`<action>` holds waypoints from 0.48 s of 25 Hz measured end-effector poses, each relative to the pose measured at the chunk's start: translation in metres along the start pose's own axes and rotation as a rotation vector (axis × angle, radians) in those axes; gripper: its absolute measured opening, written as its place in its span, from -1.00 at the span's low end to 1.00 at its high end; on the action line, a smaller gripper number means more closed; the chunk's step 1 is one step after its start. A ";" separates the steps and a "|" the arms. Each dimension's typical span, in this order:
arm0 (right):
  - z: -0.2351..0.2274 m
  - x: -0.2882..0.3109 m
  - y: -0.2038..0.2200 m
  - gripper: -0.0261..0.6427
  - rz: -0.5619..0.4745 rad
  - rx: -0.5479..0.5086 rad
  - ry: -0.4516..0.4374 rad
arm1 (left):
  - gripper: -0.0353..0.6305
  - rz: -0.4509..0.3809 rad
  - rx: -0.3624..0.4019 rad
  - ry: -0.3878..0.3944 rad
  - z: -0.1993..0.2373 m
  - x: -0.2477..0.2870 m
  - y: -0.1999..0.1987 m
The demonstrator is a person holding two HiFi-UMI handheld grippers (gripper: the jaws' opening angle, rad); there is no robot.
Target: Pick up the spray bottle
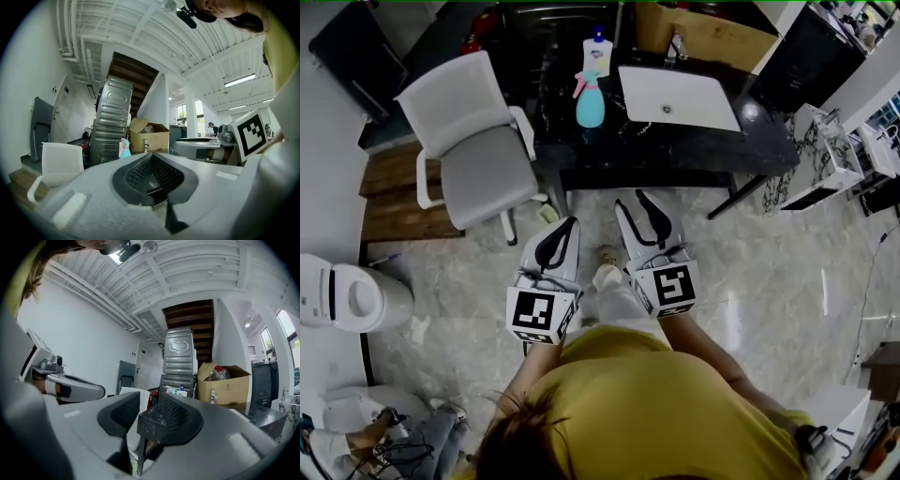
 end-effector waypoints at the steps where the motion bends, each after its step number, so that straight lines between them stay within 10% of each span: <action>1: -0.005 0.012 0.003 -0.49 0.002 0.000 -0.005 | -0.88 -0.002 0.001 -0.006 0.008 0.011 0.000; 12: -0.074 0.148 0.023 -0.41 0.051 0.024 -0.096 | -0.88 0.012 -0.022 -0.042 0.077 0.141 -0.006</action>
Point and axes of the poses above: the fingertips, and each gripper's own axes: x forward along the fingers, z to its left, y out of its underside, the point moved 2 cm from there along -x, backward along the fingers, and after that the axes turned 3 degrees about x, right-handed, at the moved point
